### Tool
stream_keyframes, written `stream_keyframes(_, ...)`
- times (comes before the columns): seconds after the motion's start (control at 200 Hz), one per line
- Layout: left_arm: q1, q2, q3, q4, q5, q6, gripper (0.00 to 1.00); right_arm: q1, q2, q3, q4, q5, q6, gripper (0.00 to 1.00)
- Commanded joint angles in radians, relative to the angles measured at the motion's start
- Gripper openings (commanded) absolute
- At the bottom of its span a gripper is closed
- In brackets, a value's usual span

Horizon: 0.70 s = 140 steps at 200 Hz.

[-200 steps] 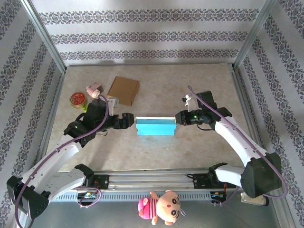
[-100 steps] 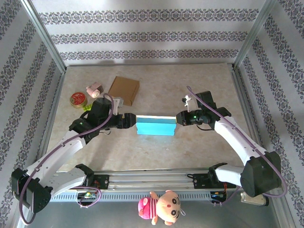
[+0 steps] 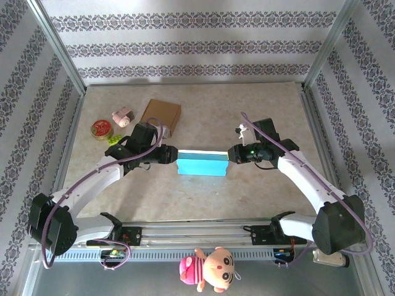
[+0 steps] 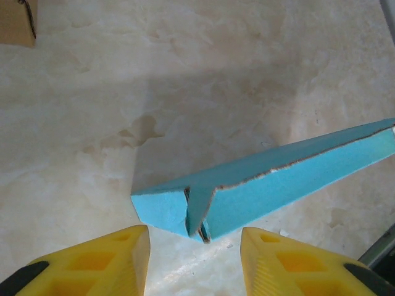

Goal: Fold the paper box

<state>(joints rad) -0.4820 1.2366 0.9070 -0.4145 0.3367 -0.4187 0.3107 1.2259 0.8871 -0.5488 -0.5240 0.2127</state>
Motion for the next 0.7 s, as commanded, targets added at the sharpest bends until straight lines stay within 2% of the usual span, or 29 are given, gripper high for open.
stream_keyframes(0.0, 0.013, 0.022, 0.032, 0.053, 0.002, 0.036, 0.39, 0.009, 0.003, 0.016, -0.014, 0.009, -0.004, 0.15)
stream_keyframes(0.38, 0.012, 0.071, 0.058, 0.078, 0.005, 0.048, 0.29, 0.011, 0.009, 0.024, -0.022, 0.009, -0.006, 0.15)
stream_keyframes(0.58, 0.013, 0.075, 0.06, 0.086, 0.023, 0.037, 0.16, 0.011, 0.008, 0.025, -0.024, 0.009, -0.005, 0.15)
stream_keyframes(0.695, 0.011, 0.07, 0.06, 0.086, 0.027, 0.029, 0.13, 0.013, 0.009, 0.024, -0.026, 0.008, -0.006, 0.15)
